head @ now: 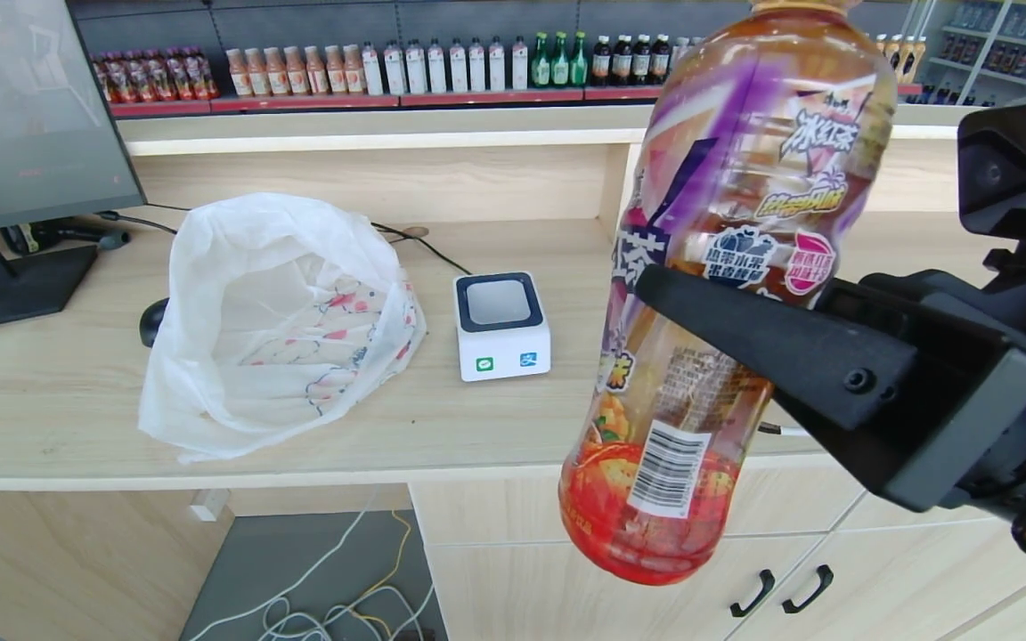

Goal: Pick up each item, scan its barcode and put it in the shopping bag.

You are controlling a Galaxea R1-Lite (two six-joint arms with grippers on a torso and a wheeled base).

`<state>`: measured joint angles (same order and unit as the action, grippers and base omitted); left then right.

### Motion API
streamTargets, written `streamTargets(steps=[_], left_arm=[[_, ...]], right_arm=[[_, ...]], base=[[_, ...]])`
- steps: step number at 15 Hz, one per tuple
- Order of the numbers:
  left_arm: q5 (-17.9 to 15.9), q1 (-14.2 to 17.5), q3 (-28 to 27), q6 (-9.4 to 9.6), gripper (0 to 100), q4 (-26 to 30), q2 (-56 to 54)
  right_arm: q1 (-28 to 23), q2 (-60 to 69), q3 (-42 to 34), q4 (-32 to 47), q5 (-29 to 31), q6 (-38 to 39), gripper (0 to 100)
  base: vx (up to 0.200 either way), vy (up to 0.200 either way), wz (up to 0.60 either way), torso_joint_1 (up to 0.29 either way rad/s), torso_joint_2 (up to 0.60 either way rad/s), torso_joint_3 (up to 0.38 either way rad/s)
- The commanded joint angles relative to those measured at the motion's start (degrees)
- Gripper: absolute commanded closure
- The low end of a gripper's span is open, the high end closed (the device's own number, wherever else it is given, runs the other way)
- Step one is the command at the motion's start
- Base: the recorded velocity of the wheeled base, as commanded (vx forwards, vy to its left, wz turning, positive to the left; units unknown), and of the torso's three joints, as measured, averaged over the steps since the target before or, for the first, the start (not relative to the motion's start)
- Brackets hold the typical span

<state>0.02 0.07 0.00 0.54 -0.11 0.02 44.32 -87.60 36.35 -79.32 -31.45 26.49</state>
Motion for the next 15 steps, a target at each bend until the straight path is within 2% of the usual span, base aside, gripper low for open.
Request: streamTargets(steps=[1,5,9,13,15], left_arm=[[0.1,0.0,0.0,-0.01,0,0.0,0.0],[0.0,0.0,0.0,-0.01,0,-0.1,0.0],[0.0,0.0,0.0,-0.01,0,-0.1,0.0],[0.1,0.0,0.0,-0.01,0,-0.1,0.0],[0.1,-0.1,0.0,0.08,0,0.0,0.0]], right_arm=[[-0.2,-0.1,-0.4,0.0,0.1,-0.5,100],[-0.5,-0.5,-4.1,0.0,3.8,-5.9,100],[-0.5,-0.5,-7.7,0.0,11.5,-12.7,100],[-1.0,-0.6,-10.3,0.0,27.3,-23.1,100],[-3.0,-0.6,-10.7,-0.6,31.4,-25.7,100]], base=[[0.0,0.0,0.0,0.0,0.0,0.0],[0.0,0.0,0.0,0.0,0.0,0.0],[0.0,0.0,0.0,0.0,0.0,0.0],[0.0,0.0,0.0,0.0,0.0,0.0],[0.0,0.0,0.0,0.0,0.0,0.0]])
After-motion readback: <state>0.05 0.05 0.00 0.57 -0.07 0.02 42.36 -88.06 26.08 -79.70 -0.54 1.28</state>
